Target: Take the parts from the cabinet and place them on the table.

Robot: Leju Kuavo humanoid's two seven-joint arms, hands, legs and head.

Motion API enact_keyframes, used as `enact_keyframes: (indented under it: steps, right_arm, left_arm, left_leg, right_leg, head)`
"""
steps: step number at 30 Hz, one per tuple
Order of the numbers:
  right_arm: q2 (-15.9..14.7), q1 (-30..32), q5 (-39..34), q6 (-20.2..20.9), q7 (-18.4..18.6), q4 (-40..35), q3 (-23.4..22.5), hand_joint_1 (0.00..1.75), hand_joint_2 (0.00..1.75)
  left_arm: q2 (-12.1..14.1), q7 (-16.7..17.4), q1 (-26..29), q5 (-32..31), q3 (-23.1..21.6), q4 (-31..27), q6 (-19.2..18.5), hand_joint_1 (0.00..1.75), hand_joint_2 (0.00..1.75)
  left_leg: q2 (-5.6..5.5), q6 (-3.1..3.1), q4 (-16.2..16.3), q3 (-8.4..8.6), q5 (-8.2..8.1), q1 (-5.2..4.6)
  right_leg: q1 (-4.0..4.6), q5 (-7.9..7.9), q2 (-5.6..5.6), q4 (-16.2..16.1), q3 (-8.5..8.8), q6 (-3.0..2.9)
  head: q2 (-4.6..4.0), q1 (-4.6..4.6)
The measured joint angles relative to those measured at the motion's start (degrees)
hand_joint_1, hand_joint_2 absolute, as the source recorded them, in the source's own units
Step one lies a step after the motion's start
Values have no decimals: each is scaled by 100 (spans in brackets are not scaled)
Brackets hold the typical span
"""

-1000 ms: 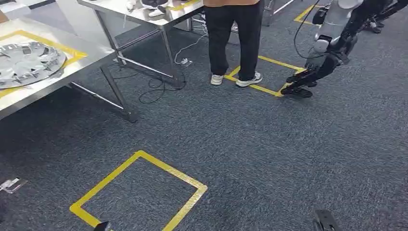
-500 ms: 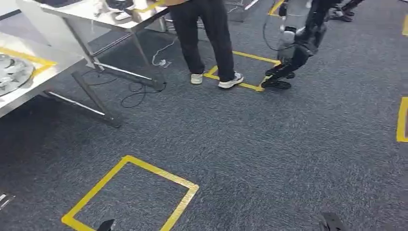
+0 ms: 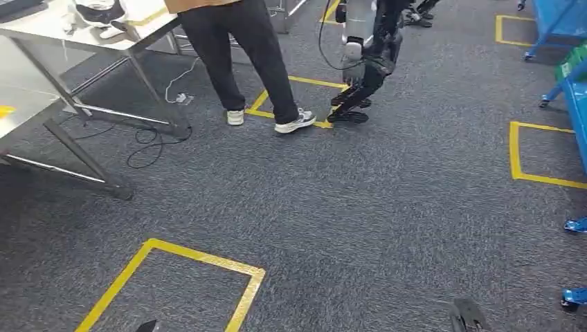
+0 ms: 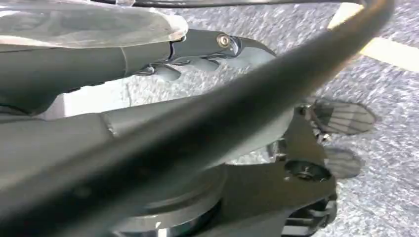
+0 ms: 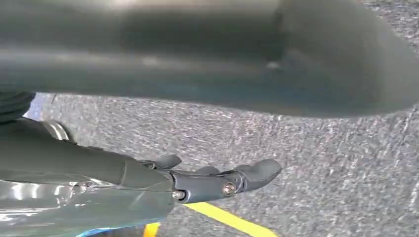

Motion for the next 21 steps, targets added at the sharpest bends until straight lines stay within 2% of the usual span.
enact_keyframes:
  steps: [1, 2, 3, 4, 5, 6, 7, 8, 9, 10, 11, 13, 14, 15, 16, 17, 18, 19, 20, 21]
  right_arm:
    - [0, -13, -9, -2, -5, 2, 0, 0, 0]
    - [0, -11, -26, -9, -7, 2, 0, 0, 0]
    - [0, 1, -39, -9, -9, 2, 0, 0, 0]
    - [0, 20, -46, -9, -13, 2, 2, 0, 0]
    - [0, 34, -52, -11, -16, 2, 2, 0, 0]
    - [-2, 36, -57, -13, -18, 4, 2, 0, 0]
    - [-7, 33, -59, -20, -22, 4, 2, 0, 0]
    - [-7, 26, -59, -20, -22, 4, 2, 0, 0]
    - [-4, 16, -59, -20, -22, 4, 2, 0, 0]
    - [-7, 2, -59, -20, -22, 4, 2, 0, 0]
    - [-7, 11, -61, -20, -24, 4, 2, 0, 0]
    - [-7, 40, -59, -20, -22, 7, 2, 0, 0]
    - [-7, 40, -61, -22, -22, 7, 2, 0, 0]
    - [-7, 21, -61, -26, -22, 4, 2, 0, 0]
    - [-7, 0, -61, -26, -22, 4, 2, 0, 0]
    - [-7, -6, -61, -26, -24, 4, 2, 0, 0]
    - [-7, 0, -61, -26, -22, 7, 2, 0, 0]
    - [-6, 11, -61, -26, -22, 7, 2, 0, 0]
    - [-4, 16, -61, -26, -22, 7, 2, 0, 0]
    - [-4, 15, -61, -26, -20, 7, 2, 0, 0]
  left_arm:
    - [2, 0, 8, 0, -2, 0, 0, 0, 0]
    - [4, 0, 19, 0, -2, 0, 0, 0, 0]
    - [4, 9, 22, -2, -2, 0, 0, 0, 0]
    - [2, 15, 21, -4, -2, 0, 0, 0, 0]
    - [-9, 26, 16, -7, -2, 0, 0, 0, 0]
    - [-22, 28, 14, -9, -2, 0, -2, 0, 0]
    - [-28, 31, 12, -11, -2, 0, -2, 0, 0]
    - [-31, 33, 12, -18, -2, 0, -2, 0, 0]
    - [-24, 33, 10, -22, -2, 0, -2, 0, 0]
    - [-24, 33, 8, -24, -2, 0, -2, 0, 0]
    - [-26, 33, 5, -24, -2, 0, -2, 0, 0]
    - [-26, 33, -4, -28, -2, 0, -2, 0, 0]
    - [-24, 35, -9, -31, -2, 0, -2, 0, 0]
    - [-26, 35, -9, -39, -2, 0, -2, 0, 0]
    - [-26, 33, -5, -39, -2, 0, -4, 0, 0]
    - [-26, 35, -3, -39, -2, 0, -4, 0, 0]
    - [-31, 35, 6, -41, -2, 0, -2, 0, 0]
    - [-33, 37, 13, -39, -2, 0, -4, 0, 0]
    - [-37, 39, 14, -39, -2, 0, -4, 0, 0]
    - [-37, 41, 14, -39, -2, 0, -2, 0, 0]
  left_leg:
    - [61, 10, 1, 0, -3, -8]
    - [127, 11, 3, -4, -4, -12]
    - [176, 11, 6, -8, -4, -12]
    - [227, 9, 7, -5, -6, -12]
    - [271, 0, 9, 2, -14, -11]
    - [321, -16, 12, 21, -26, -8]
    - [369, -43, 22, 45, -48, -6]
    - [415, -76, 38, 63, -71, -16]
    - [447, -105, 64, 54, -91, -63]
    - [491, -130, 80, 40, -87, -83]
    - [551, -141, 86, 45, -81, -79]
    - [652, -187, 99, 67, -95, -78]
    - [505, -235, 202, 49, -202, -49]
    - [288, -258, 475, -84, -399, -35]
    - [174, -278, 958, -313, -662, -19]
    - [126, -289, 1533, -592, -912, -13]
    - [113, -294, 1964, -810, -1047, -13]
    - [110, -289, 2111, -897, -1023, -13]
    - [105, -274, 1976, -844, -874, -14]
    - [90, -248, 1607, -670, -636, -16]
  right_leg:
    - [-9, -239, -75, 457, -186, 22]
    - [-17, -459, -111, 964, -399, 43]
    - [-22, -576, -136, 1322, -549, 65]
    - [-34, -540, -154, 1408, -581, 86]
    - [-51, -363, -169, 1180, -460, 101]
    - [-65, -99, -199, 700, -199, 108]
    - [-72, 177, -295, 86, 115, 111]
    - [-68, 278, -502, -377, 324, 109]
    - [5, 195, -677, -488, 365, 86]
    - [-19, 214, -598, -481, 402, -4]
    - [-8, 226, -545, -478, 382, -28]
    - [-10, 259, -432, -501, 372, -90]
    - [-32, 282, -392, -517, 381, -126]
    - [-36, 297, -347, -517, 357, -163]
    - [-35, 314, -294, -517, 328, -193]
    - [-30, 326, -231, -517, 301, -213]
    - [-23, 337, -170, -517, 284, -226]
    - [-19, 345, -111, -517, 280, -227]
    - [-17, 351, -49, -517, 280, -223]
    - [-16, 355, 13, -517, 285, -220]
  head:
    - [0, 59]
    - [0, 81]
    - [0, 94]
    - [0, 123]
    - [0, 151]
    - [0, 177]
    - [0, 203]
    - [0, 238]
    - [0, 291]
    - [0, 287]
    - [0, 212]
    - [0, 177]
    - [0, 179]
    - [0, 131]
    - [0, 81]
    - [0, 46]
    - [0, 18]
    - [0, -4]
    - [0, -22]
    - [0, -41]
